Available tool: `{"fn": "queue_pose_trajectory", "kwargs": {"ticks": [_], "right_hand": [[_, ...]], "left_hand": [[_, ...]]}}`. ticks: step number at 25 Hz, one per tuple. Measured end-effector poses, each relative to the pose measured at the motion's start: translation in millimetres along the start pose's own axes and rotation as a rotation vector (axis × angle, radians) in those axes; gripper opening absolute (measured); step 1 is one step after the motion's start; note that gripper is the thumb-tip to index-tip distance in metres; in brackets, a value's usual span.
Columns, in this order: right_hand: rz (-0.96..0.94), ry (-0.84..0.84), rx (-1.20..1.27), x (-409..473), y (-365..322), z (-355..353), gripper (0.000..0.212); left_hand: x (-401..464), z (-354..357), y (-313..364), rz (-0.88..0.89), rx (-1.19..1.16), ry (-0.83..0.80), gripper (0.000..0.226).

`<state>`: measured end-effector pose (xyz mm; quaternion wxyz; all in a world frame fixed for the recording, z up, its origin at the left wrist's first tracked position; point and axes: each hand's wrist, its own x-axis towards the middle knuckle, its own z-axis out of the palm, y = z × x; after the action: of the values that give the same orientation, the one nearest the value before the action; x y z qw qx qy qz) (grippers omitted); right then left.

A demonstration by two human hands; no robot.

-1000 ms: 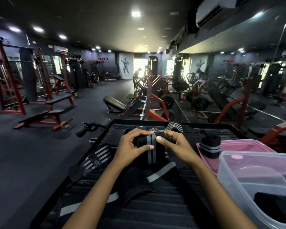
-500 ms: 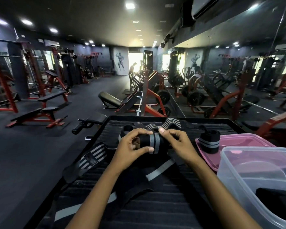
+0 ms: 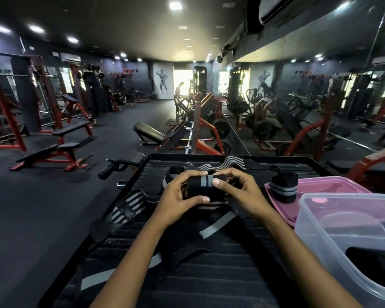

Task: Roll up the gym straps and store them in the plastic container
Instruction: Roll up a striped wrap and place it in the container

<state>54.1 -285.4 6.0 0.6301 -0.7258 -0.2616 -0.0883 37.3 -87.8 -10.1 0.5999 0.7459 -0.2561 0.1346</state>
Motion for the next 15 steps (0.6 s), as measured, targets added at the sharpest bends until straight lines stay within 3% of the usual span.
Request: {"fn": "queue_pose_trajectory", "kwargs": {"ticks": [4, 7, 10, 13, 15], "right_hand": [[-0.007, -0.193, 0.035, -1.8, -5.1, -1.7, 0.055], [-0.062, -0.158, -0.008, -0.3, -0.7, -2.5, 0.046], [-0.031, -0.067, 0.056, -1.0, -1.0, 1.9, 0.033], [0.061, -0.049, 0.155, -2.1, -4.3, 2.4, 0.035], [0.047, -0.134, 0.099, -2.7, -4.4, -1.8, 0.049]], "left_hand": [[-1.8, 2.8, 1.7, -0.031, -0.028, 0.178, 0.029], [-0.8, 4.1, 2.6, -0.092, -0.06, 0.152, 0.034], [0.3, -0.5, -3.6, -0.015, 0.016, 0.046, 0.067], [-0.1, 0.8, -3.3, 0.021, 0.053, 0.075, 0.052], [-1.8, 4.2, 0.9, 0.016, 0.071, 0.112, 0.036]]}}
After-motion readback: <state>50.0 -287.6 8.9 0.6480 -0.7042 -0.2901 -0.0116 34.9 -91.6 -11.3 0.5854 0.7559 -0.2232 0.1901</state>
